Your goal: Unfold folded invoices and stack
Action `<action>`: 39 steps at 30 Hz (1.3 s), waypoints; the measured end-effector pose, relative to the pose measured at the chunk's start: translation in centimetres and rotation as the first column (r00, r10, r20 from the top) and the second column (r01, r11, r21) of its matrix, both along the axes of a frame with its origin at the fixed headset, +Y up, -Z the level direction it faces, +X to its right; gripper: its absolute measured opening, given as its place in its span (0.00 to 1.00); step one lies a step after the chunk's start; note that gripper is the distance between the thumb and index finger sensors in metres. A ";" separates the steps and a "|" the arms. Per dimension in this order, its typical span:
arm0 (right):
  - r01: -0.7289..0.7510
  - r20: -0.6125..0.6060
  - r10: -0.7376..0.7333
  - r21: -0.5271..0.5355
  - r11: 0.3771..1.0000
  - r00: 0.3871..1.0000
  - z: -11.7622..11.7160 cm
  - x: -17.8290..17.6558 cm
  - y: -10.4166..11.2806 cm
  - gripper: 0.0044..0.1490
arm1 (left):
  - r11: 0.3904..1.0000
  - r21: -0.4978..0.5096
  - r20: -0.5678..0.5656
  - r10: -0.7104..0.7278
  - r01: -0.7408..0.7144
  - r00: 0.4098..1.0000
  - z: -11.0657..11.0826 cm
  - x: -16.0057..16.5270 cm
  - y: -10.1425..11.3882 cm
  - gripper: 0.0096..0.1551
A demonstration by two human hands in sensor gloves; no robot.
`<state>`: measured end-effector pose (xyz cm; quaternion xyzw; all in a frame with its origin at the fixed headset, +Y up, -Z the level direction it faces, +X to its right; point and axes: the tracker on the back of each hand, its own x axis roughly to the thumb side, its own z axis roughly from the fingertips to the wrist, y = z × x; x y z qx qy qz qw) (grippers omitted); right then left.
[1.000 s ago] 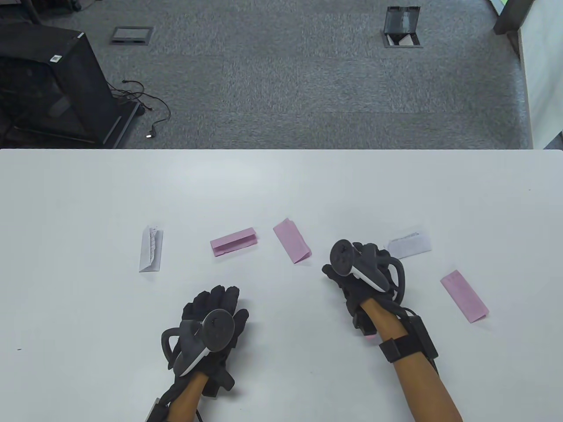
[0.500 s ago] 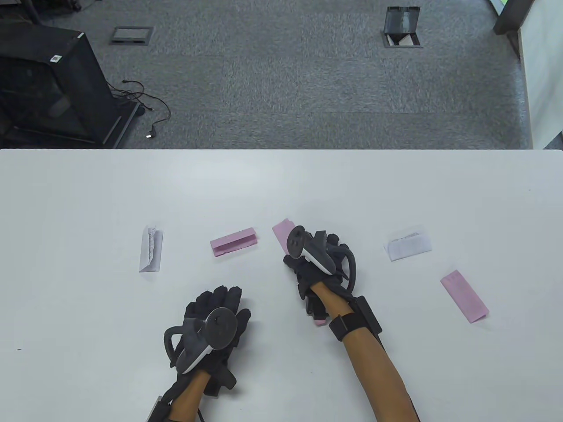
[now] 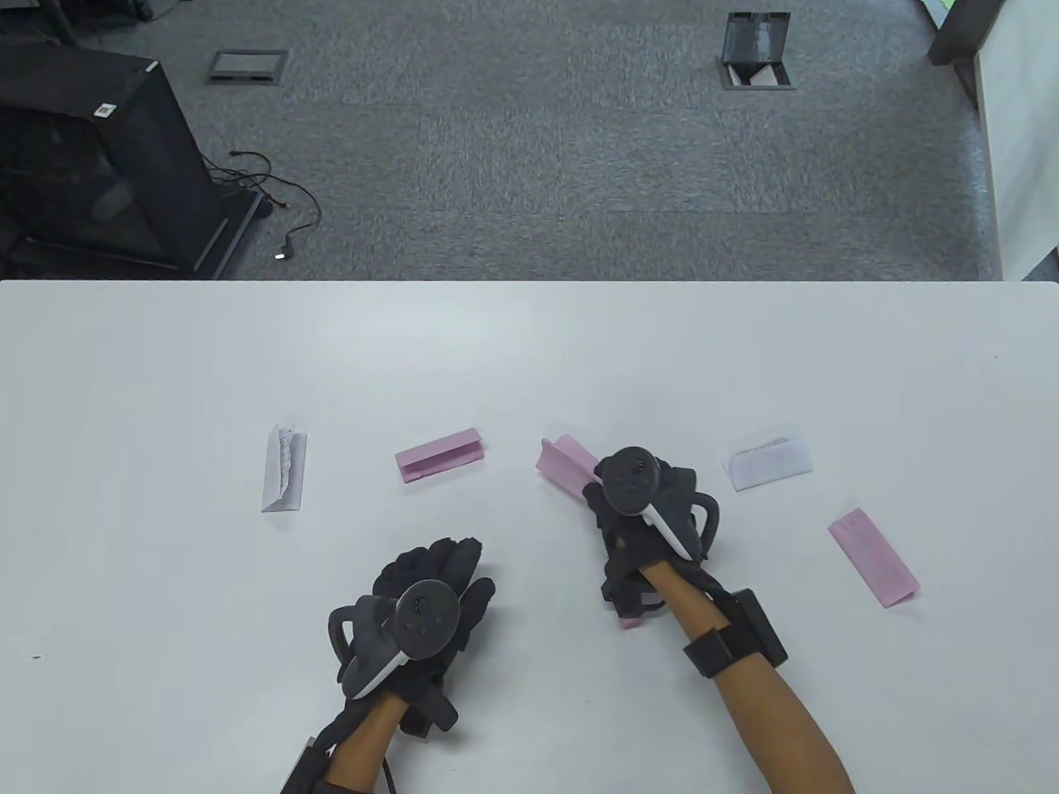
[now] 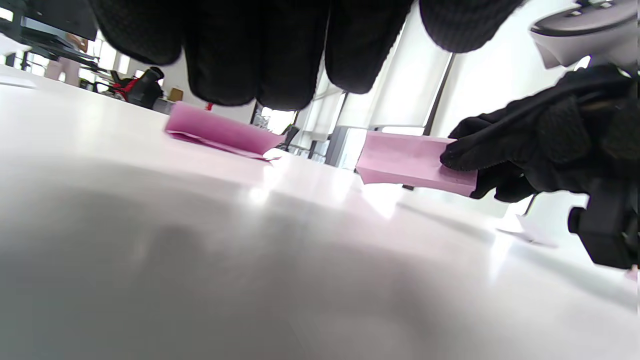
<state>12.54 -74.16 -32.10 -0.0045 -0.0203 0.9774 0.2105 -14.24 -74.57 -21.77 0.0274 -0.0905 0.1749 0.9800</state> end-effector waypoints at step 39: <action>0.437 -0.281 -0.458 -0.137 0.889 0.843 8.3 3.8 0.0 0.56 | 0.581 -0.285 -0.084 0.777 -0.762 0.624 -0.3 3.9 -2.7 0.24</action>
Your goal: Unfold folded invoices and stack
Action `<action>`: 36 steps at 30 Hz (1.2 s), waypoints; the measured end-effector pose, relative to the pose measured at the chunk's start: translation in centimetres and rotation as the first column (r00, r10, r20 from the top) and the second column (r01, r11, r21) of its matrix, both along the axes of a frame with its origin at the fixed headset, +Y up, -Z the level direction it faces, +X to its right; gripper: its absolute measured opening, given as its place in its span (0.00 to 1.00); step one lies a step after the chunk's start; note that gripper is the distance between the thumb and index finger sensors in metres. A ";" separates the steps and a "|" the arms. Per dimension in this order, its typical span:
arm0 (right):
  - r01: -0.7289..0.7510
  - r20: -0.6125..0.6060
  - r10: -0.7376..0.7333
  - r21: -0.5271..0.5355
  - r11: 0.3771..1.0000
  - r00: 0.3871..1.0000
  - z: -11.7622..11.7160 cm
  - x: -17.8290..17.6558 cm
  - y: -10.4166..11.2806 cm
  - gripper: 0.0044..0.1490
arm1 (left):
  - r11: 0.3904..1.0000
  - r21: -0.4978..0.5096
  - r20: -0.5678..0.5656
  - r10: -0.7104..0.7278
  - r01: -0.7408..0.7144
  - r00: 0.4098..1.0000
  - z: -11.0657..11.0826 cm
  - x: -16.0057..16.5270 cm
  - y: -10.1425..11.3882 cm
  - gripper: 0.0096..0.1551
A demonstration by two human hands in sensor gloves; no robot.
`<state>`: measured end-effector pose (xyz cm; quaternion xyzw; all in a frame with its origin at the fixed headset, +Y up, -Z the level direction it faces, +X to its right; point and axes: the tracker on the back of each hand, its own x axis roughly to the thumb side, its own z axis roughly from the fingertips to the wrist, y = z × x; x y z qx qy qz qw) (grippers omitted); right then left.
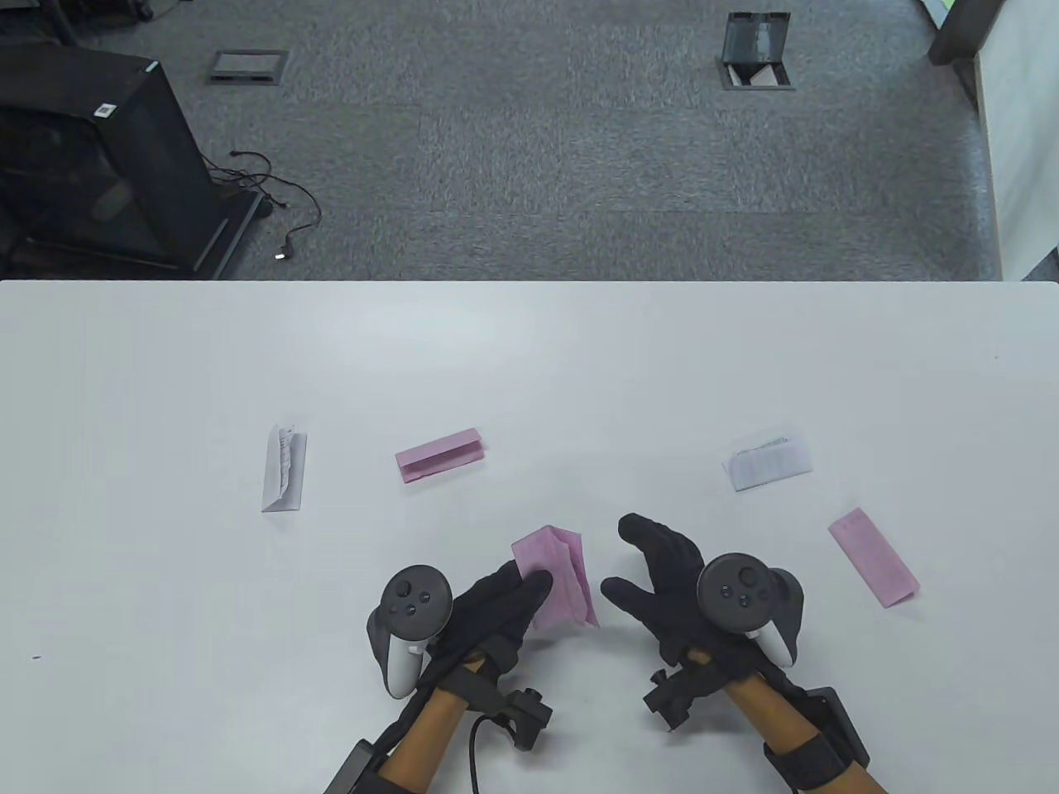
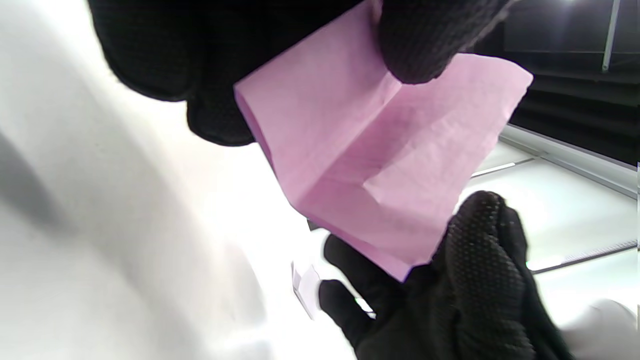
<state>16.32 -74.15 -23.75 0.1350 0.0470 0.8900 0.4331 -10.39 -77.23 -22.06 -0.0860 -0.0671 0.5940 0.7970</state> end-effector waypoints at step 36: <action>0.236 -0.003 -0.244 -0.243 0.941 0.970 -0.1 -0.4 -2.0 0.25 | 0.963 0.083 -0.026 -0.255 0.256 0.967 0.9 1.3 0.6 0.32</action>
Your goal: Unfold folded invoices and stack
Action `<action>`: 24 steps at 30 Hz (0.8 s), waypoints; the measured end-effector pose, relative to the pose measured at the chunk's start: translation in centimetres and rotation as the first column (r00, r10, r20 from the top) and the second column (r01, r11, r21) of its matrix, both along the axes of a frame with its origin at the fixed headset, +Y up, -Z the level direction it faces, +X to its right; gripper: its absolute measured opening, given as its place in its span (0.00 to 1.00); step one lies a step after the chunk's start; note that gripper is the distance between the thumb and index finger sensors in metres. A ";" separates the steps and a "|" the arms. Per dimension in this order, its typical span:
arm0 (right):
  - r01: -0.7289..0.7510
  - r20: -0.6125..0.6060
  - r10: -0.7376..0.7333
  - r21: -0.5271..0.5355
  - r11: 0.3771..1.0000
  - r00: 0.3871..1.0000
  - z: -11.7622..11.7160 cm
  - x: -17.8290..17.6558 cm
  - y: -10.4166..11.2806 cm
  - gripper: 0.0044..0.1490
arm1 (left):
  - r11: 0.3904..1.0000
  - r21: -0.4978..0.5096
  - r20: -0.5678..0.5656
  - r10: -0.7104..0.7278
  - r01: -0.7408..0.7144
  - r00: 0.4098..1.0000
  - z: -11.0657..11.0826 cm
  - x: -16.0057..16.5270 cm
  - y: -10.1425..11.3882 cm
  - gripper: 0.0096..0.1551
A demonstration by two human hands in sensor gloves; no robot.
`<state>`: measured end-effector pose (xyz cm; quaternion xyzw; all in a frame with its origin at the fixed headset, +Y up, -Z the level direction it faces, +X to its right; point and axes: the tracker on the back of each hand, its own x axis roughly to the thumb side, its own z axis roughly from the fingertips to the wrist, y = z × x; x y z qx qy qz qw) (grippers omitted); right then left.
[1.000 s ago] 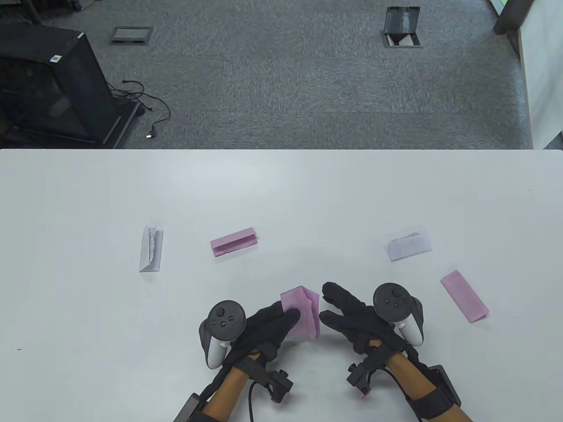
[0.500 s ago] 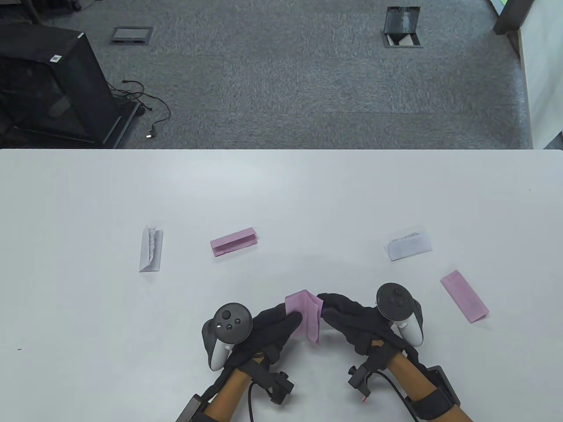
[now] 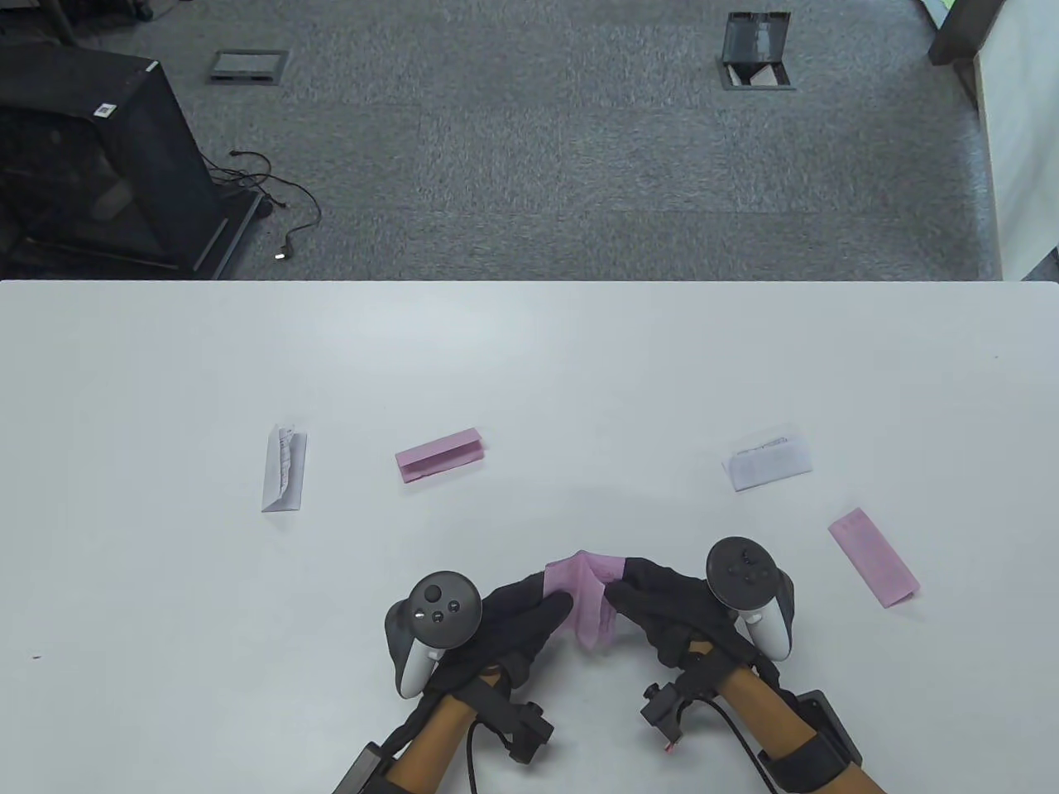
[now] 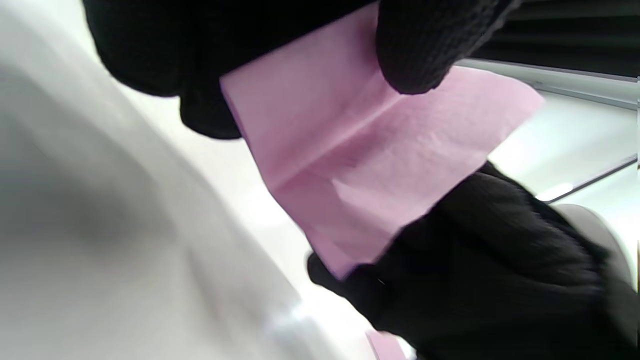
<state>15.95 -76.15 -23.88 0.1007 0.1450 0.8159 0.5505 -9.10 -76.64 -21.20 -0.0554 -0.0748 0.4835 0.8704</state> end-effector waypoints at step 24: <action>0.059 0.007 -0.059 -0.012 0.998 0.998 0.3 -0.1 0.3 0.25 | 0.975 0.179 -0.040 -0.127 0.132 0.991 0.8 -0.2 1.1 0.24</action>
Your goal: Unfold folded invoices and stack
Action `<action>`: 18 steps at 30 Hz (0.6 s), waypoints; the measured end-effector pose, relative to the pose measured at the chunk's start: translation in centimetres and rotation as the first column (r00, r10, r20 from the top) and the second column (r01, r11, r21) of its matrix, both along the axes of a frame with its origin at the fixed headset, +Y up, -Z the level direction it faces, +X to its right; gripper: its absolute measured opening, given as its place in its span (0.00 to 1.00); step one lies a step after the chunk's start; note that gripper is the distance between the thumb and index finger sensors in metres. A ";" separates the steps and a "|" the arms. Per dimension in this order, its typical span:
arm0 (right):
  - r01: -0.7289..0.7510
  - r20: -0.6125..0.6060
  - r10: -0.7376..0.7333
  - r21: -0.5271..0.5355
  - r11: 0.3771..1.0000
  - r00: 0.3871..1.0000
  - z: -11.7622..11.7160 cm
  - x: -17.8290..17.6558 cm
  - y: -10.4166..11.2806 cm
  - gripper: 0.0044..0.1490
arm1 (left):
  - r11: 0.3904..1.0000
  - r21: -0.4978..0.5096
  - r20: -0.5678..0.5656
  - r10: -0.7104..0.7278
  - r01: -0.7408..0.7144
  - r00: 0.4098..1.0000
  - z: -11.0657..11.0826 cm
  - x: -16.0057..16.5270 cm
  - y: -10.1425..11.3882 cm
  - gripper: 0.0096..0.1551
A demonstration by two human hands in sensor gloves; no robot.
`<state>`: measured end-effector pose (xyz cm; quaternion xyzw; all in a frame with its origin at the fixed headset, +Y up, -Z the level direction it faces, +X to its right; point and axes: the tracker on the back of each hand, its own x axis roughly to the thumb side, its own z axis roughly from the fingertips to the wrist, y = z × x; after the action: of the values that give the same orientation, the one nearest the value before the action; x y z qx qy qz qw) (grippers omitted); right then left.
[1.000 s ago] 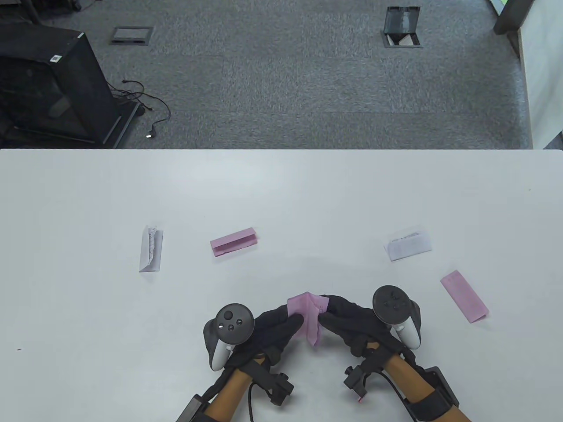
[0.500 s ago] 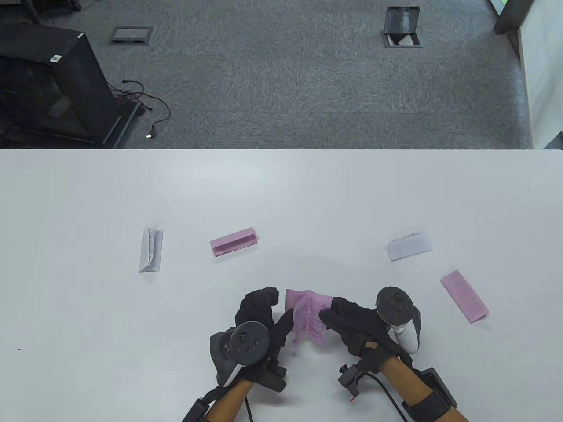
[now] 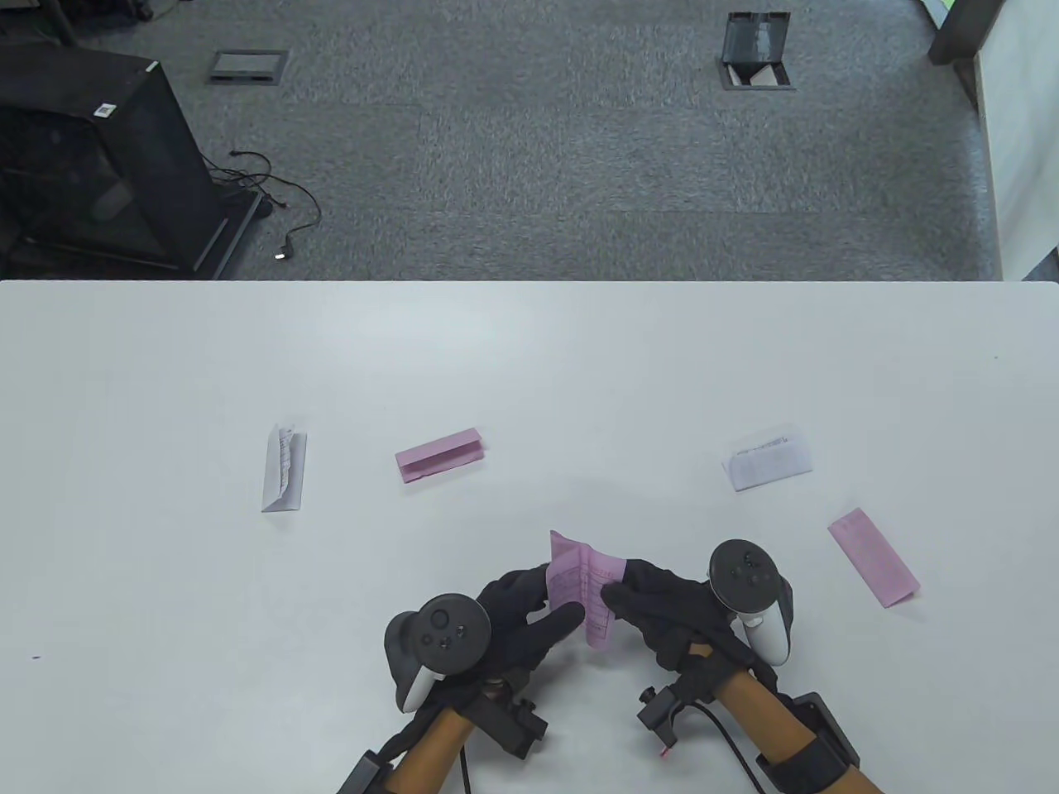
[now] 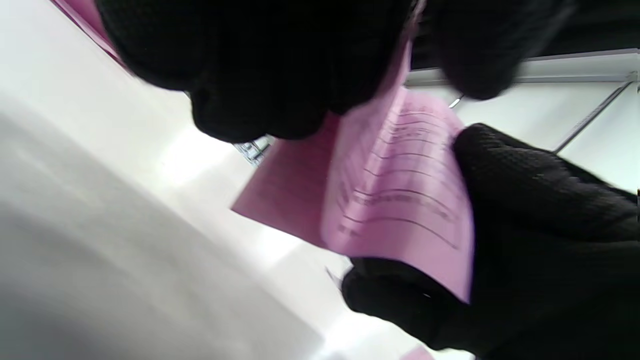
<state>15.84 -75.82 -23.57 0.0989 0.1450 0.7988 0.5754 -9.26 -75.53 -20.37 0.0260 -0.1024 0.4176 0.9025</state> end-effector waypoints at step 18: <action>-0.670 0.144 0.655 0.129 0.731 0.742 -1.5 4.4 -0.1 0.24 | 0.917 -0.200 -0.041 -0.360 0.345 0.932 -1.8 0.1 -0.8 0.22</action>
<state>20.24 -75.88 -25.03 0.0547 0.0755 0.9643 0.2477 -9.13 -76.34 -22.21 -0.0625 -0.0305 0.2547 0.9645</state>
